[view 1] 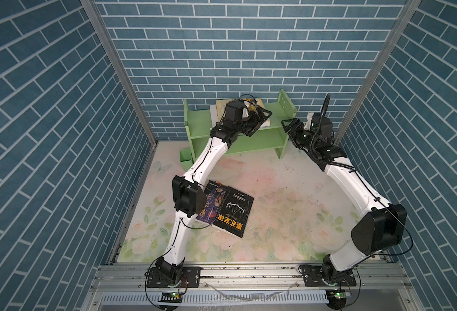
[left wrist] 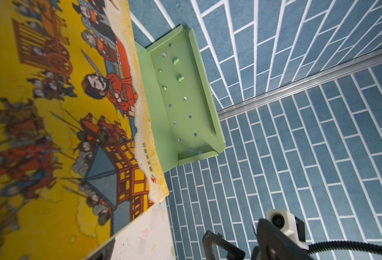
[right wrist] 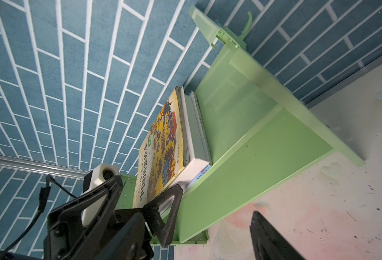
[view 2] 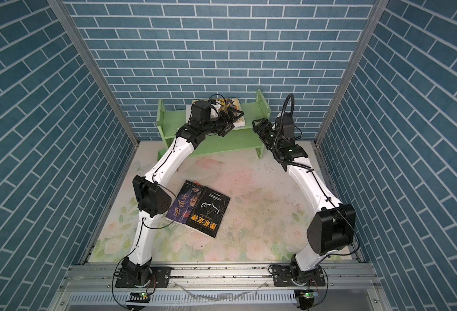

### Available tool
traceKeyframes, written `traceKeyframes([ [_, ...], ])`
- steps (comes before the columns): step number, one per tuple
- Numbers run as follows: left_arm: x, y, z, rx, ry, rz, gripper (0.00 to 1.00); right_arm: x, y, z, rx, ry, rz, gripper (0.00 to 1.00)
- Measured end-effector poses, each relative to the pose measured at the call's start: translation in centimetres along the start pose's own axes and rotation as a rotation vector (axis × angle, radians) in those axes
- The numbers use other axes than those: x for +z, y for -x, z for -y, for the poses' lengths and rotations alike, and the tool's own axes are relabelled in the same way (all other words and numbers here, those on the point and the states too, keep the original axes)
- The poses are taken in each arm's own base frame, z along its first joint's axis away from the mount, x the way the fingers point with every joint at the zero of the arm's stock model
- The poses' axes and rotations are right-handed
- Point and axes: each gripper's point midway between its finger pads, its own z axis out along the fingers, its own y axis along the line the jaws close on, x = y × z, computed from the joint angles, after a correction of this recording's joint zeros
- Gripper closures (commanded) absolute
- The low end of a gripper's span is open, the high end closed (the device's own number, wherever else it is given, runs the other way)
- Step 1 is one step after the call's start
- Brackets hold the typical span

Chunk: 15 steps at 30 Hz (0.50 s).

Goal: Stacking books/files
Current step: Move the book to the bookshelf.

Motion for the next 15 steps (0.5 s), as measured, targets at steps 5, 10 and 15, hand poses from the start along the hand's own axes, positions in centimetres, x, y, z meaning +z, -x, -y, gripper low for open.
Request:
traceKeyframes([
  [5, -0.6, -0.2, 0.5, 0.009, -0.001, -0.007, 0.00, -0.4, -0.1, 0.2, 0.000, -0.005, 0.002, 0.25],
  [10, -4.3, -1.1, 2.1, 0.057, 0.017, -0.007, 0.00, -0.7, 0.0, -0.1, -0.001, 0.002, 0.005, 0.25],
  [15, -10.9, -2.4, 4.1, 0.146, 0.046, 0.042, 0.00, -1.0, -0.5, 0.1, 0.000, 0.009, -0.009, 0.25],
])
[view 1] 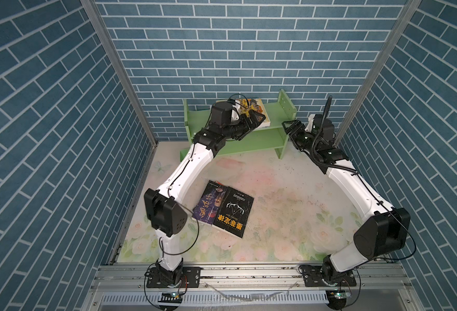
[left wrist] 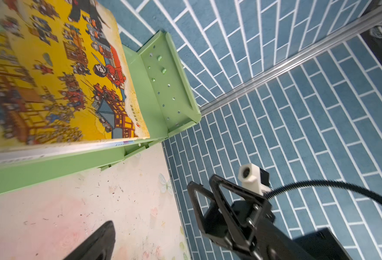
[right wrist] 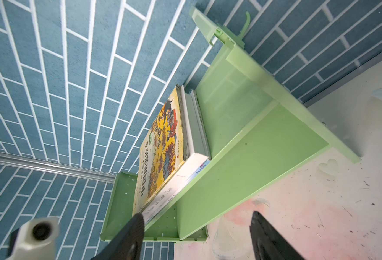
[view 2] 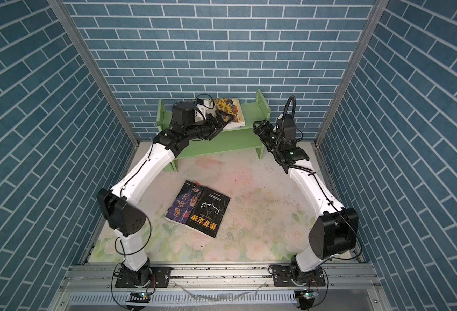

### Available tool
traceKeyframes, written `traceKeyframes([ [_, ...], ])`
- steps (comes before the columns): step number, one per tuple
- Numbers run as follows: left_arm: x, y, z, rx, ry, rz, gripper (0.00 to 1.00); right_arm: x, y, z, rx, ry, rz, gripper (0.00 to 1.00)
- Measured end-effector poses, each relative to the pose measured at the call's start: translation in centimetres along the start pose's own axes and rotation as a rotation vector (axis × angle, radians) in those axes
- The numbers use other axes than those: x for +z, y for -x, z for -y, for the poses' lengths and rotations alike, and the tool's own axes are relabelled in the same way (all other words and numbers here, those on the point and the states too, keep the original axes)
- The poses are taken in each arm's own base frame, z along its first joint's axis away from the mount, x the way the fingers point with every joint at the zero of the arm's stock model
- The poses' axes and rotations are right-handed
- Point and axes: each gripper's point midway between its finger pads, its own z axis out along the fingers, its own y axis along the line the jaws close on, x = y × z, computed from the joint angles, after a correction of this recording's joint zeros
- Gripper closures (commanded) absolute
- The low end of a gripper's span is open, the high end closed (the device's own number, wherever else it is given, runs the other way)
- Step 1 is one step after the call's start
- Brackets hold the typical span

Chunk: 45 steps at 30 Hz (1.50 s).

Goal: Stacking books/files
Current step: Move the book to the bookshelf, then pick up the book at the center of the table.

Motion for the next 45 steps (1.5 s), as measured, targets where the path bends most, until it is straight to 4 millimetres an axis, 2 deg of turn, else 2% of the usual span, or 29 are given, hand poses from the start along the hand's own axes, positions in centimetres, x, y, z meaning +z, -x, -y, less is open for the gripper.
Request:
traceKeyframes([
  [4, -5.6, -1.6, -1.2, 0.038, 0.087, 0.058, 0.00, -0.2, -1.4, 0.7, 0.002, -0.006, -0.036, 0.25],
  [7, -8.9, -3.9, -4.4, 0.007, 0.200, 0.083, 0.00, -0.1, -3.1, 1.5, 0.003, -0.018, -0.077, 0.25],
  [10, -11.4, -7.3, -9.2, -0.068, 0.343, 0.083, 0.00, 0.2, -5.6, 2.4, 0.002, -0.033, -0.141, 0.21],
  [12, -12.9, -9.9, -12.2, -0.116, 0.437, 0.073, 0.00, 0.3, -7.4, 2.9, -0.010, -0.048, -0.193, 0.14],
  [14, -14.5, -12.6, -14.5, -0.154, 0.520, 0.055, 0.00, 0.7, -9.0, 3.2, -0.017, -0.053, -0.243, 0.12],
  [17, -16.7, -15.9, -16.4, -0.199, 0.601, 0.040, 0.00, 1.6, -11.4, 3.8, -0.022, -0.054, -0.320, 0.10],
  [20, -18.4, -18.7, -17.2, -0.239, 0.638, 0.025, 0.00, 2.6, -14.1, 5.3, -0.026, -0.069, -0.404, 0.09],
  [26, -19.8, -25.7, -19.2, -0.301, 0.710, -0.051, 0.00, 4.9, -19.6, 9.0, 0.000, -0.113, -0.571, 0.09],
  [31, -19.9, -29.6, -21.0, -0.359, 0.747, -0.070, 0.00, 6.0, -23.3, 10.9, 0.002, -0.122, -0.674, 0.08],
  [34, -19.9, -30.9, -21.9, -0.385, 0.773, -0.059, 0.00, 6.2, -25.1, 11.6, 0.006, -0.127, -0.723, 0.08],
  [39, -18.9, -31.7, -21.9, -0.433, 0.745, -0.028, 0.00, 6.2, -27.2, 12.0, -0.006, -0.120, -0.773, 0.08],
  [45, -18.4, -34.4, -24.2, -0.463, 0.781, -0.022, 0.00, 5.8, -29.5, 12.9, -0.001, -0.125, -0.838, 0.10],
])
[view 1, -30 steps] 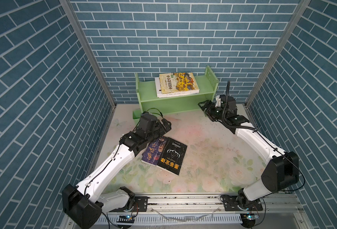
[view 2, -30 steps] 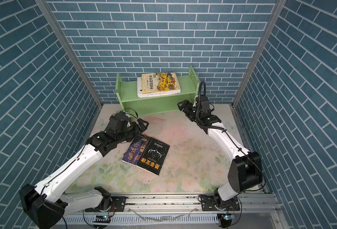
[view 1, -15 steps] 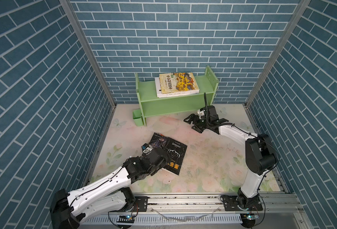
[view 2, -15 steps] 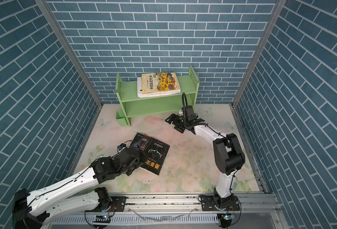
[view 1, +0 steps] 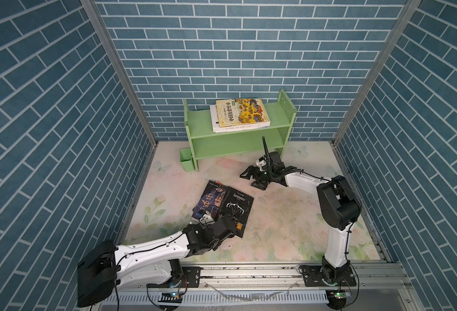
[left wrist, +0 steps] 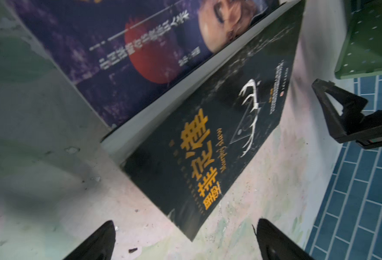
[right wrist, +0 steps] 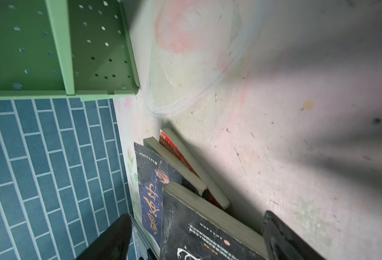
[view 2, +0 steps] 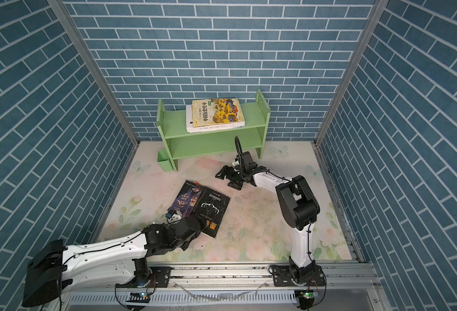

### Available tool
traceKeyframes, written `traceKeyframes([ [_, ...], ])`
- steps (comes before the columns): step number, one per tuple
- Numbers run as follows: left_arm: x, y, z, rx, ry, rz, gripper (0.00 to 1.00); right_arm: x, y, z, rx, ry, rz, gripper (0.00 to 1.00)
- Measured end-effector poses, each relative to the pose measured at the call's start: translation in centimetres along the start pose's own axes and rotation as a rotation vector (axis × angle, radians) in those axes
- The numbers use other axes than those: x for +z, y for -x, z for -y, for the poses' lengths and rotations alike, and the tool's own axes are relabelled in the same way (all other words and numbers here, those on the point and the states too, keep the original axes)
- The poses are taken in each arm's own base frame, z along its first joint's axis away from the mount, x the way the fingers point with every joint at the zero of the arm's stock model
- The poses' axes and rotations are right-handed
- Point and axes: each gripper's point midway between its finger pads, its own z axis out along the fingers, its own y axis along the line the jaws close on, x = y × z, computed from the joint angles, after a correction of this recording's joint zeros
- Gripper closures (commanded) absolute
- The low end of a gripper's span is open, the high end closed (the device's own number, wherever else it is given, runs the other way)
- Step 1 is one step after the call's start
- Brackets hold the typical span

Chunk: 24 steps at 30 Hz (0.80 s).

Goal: Stacking books/files
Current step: Pick up the book at the center of the table.

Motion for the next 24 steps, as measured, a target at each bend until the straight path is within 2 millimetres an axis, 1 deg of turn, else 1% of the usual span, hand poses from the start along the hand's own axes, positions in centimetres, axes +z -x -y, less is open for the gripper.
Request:
traceKeyframes([
  [4, 0.1, -0.2, 0.8, -0.018, -0.037, 0.019, 0.00, 0.7, -1.7, 1.0, 0.011, -0.018, -0.042, 0.11],
  [7, 0.7, -0.3, 1.5, -0.041, -0.072, 0.031, 0.00, 1.2, -2.9, 1.5, 0.013, -0.028, -0.068, 0.11],
  [12, 2.0, -0.4, 0.8, -0.046, -0.063, 0.052, 0.00, 1.7, -4.4, 2.2, 0.017, -0.044, -0.101, 0.11],
  [18, 2.6, -0.4, 1.5, -0.056, -0.094, 0.071, 0.00, 1.8, -4.7, 2.2, 0.013, -0.042, -0.104, 0.11],
  [22, 3.4, -0.4, 1.2, -0.048, -0.096, 0.080, 0.00, 2.1, -4.9, 2.1, 0.007, -0.038, -0.108, 0.12],
  [24, 3.5, -0.5, 1.4, -0.038, -0.103, 0.084, 0.01, 2.3, -5.0, 2.1, 0.004, -0.034, -0.110, 0.12],
])
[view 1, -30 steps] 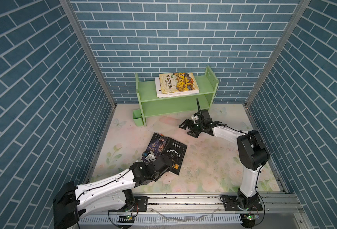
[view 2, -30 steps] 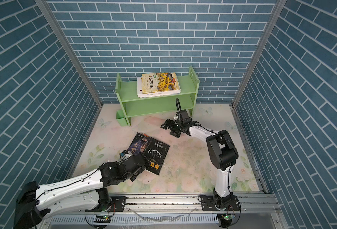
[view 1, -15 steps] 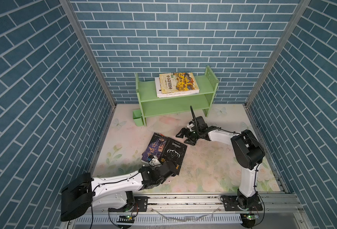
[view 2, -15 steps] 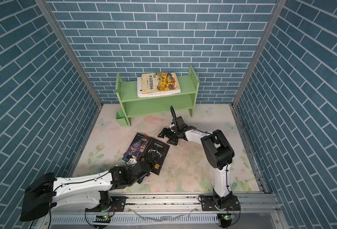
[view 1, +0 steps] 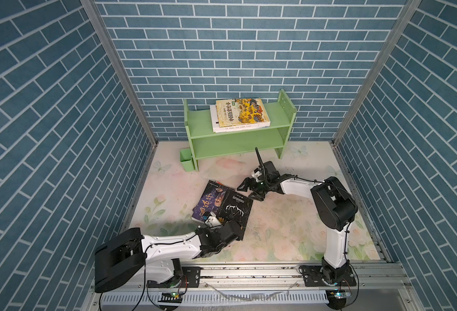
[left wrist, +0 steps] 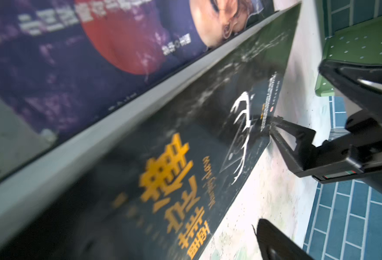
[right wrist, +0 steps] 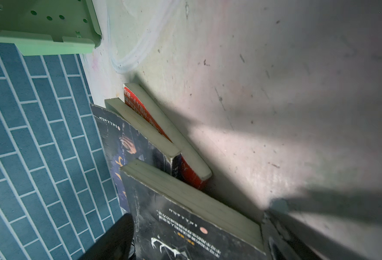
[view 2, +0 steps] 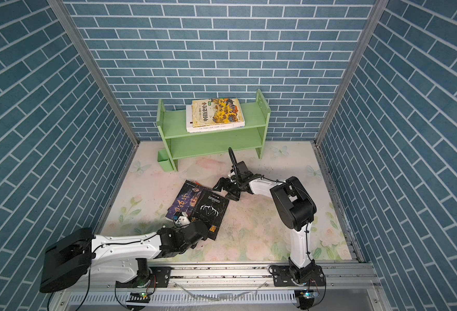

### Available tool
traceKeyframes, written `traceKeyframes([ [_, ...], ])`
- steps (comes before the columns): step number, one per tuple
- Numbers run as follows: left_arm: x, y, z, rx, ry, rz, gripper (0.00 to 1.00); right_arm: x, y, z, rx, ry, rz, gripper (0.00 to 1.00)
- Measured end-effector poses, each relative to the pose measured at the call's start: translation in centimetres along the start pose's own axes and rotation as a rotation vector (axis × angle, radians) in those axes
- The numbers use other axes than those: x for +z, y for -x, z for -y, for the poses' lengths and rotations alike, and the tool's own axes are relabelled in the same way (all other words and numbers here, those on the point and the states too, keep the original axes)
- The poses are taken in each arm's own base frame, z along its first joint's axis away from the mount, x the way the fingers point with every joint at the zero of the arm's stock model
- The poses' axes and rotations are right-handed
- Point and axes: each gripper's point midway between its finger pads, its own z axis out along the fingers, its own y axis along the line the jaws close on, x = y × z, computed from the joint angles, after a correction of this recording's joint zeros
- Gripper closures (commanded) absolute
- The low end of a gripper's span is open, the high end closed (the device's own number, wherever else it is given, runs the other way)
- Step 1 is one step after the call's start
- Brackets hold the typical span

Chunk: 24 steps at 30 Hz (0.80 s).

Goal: Stacking books/files
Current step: Pick up the book at the center of the table.

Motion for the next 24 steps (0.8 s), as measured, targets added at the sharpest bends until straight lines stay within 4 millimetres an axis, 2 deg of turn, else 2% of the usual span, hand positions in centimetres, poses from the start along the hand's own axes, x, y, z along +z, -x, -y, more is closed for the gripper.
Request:
traceKeyframes([
  [5, 0.2, 0.0, 0.2, 0.050, -0.001, 0.008, 0.01, 0.3, 0.1, 0.1, -0.004, 0.003, 0.002, 0.12],
  [12, 0.2, -0.1, 1.1, 0.121, -0.040, 0.010, 0.08, 0.3, 0.2, 0.1, -0.005, 0.002, 0.006, 0.12],
  [15, -0.4, 0.1, 2.7, 0.167, -0.095, 0.019, 0.10, 0.3, 0.2, 0.1, -0.004, 0.003, 0.005, 0.12],
  [21, -2.8, 0.8, 7.1, 0.212, -0.227, 0.044, 0.13, 0.3, 0.2, 0.1, -0.003, 0.005, 0.007, 0.13],
  [24, -3.5, 1.1, 8.3, 0.213, -0.266, 0.054, 0.15, 0.3, 0.2, 0.0, -0.001, 0.007, 0.004, 0.13],
])
